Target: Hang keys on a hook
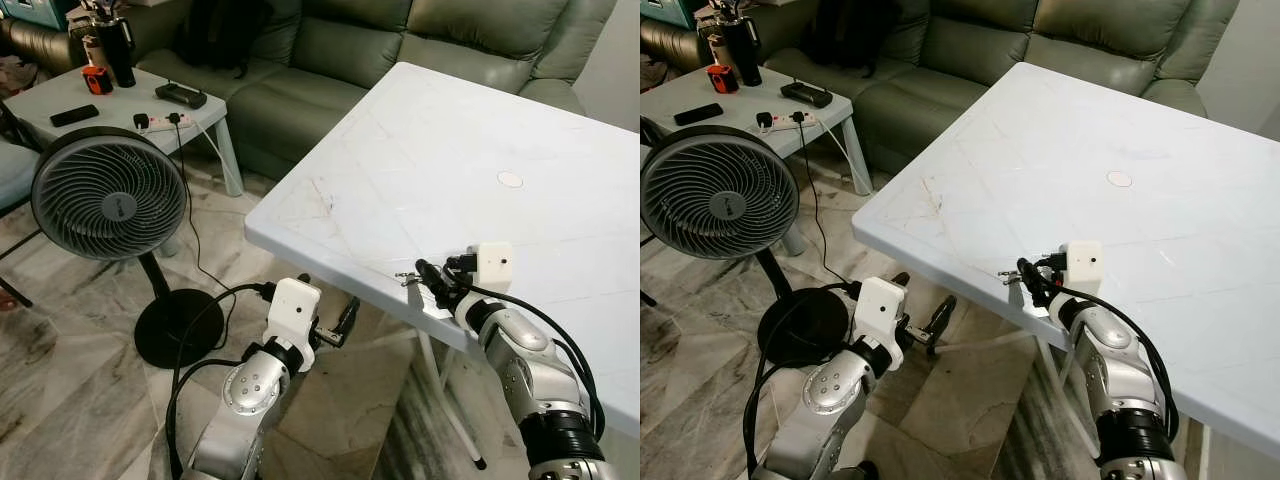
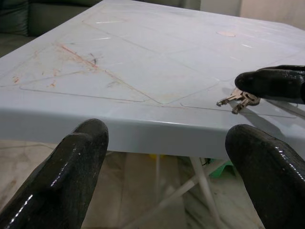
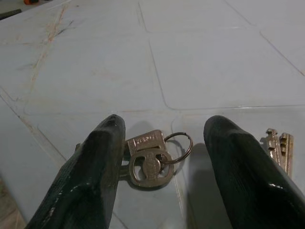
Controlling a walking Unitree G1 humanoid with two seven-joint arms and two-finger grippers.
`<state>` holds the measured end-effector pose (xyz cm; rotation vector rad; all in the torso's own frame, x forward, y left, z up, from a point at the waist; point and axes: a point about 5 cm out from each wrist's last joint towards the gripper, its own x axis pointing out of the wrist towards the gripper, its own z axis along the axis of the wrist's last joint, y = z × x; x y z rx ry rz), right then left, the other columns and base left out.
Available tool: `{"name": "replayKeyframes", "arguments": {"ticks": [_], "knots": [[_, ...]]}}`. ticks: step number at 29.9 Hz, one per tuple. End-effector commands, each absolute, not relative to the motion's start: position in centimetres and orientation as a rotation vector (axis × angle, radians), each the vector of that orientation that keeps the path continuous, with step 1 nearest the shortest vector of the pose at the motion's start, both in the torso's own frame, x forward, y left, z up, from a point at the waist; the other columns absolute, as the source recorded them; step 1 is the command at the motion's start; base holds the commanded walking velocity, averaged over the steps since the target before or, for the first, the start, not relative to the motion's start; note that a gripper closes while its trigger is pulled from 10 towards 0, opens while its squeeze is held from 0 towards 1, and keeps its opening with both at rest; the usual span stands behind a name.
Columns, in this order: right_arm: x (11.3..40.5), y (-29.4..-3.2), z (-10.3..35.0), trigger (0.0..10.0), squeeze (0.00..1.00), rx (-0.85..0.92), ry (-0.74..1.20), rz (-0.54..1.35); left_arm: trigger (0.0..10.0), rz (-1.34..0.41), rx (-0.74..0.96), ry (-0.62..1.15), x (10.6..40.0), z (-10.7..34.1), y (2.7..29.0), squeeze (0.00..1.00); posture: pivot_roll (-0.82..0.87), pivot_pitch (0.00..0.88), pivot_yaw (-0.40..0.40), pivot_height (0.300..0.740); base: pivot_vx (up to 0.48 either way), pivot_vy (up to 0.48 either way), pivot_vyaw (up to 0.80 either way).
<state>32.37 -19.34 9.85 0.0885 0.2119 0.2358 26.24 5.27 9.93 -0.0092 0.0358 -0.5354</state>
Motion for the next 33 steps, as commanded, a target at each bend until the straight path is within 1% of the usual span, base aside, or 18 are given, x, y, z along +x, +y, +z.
{"name": "replayKeyframes", "arguments": {"ticks": [1, 10, 13, 21, 22, 23, 24, 33], "knots": [[32.1, -19.5, 9.6, 10.0, 0.00, 0.079, 0.227, 0.229, 10.0, -0.549, -0.019, 0.036, 26.2, 10.0, 4.6, 0.00, 0.04, 0.103, -0.044, 0.740, 0.000, 0.000, 0.00], [31.9, -19.3, 9.1, 10.0, 0.00, 0.059, 0.255, 0.193, 10.0, -0.549, -0.022, 0.036, 26.1, 10.0, 4.5, 0.00, 0.04, 0.108, -0.043, 0.740, 0.000, 0.000, 0.00], [31.6, -19.2, 8.7, 10.0, 0.00, 0.045, 0.266, 0.187, 10.0, -0.546, -0.022, 0.040, 25.9, 9.9, 4.7, 0.00, 0.05, 0.121, -0.043, 0.740, 0.000, 0.000, 0.00], [31.3, -18.9, 8.7, 10.0, 0.00, 0.043, 0.241, 0.191, 10.0, -0.540, -0.025, 0.042, 25.8, 9.9, 4.7, 0.00, 0.05, 0.128, -0.046, 0.740, 0.000, 0.000, 0.00], [31.3, -19.0, 8.8, 9.1, 0.00, 0.042, 0.233, 0.186, 10.0, -0.539, -0.026, 0.042, 25.8, 9.9, 4.7, 0.00, 0.05, 0.128, -0.046, 0.740, 0.000, 0.000, 0.00], [31.3, -19.0, 8.8, 9.1, 0.00, 0.042, 0.233, 0.186, 10.0, -0.539, -0.026, 0.042, 25.8, 9.9, 4.7, 0.00, 0.05, 0.128, -0.046, 0.740, 0.000, 0.000, 0.00], [31.3, -19.0, 8.9, 0.0, 0.00, 0.042, 0.222, 0.186, 10.0, -0.538, -0.025, 0.042, 25.8, 9.9, 4.7, 0.00, 0.05, 0.128, -0.046, 0.740, 0.000, 0.000, 0.00], [31.2, -19.0, 9.0, 0.0, 0.00, 0.035, 0.214, 0.183, 10.0, -0.537, -0.024, 0.043, 25.8, 9.9, 4.8, 0.00, 0.05, 0.130, -0.047, 0.740, 0.000, 0.000, 0.00]]}}
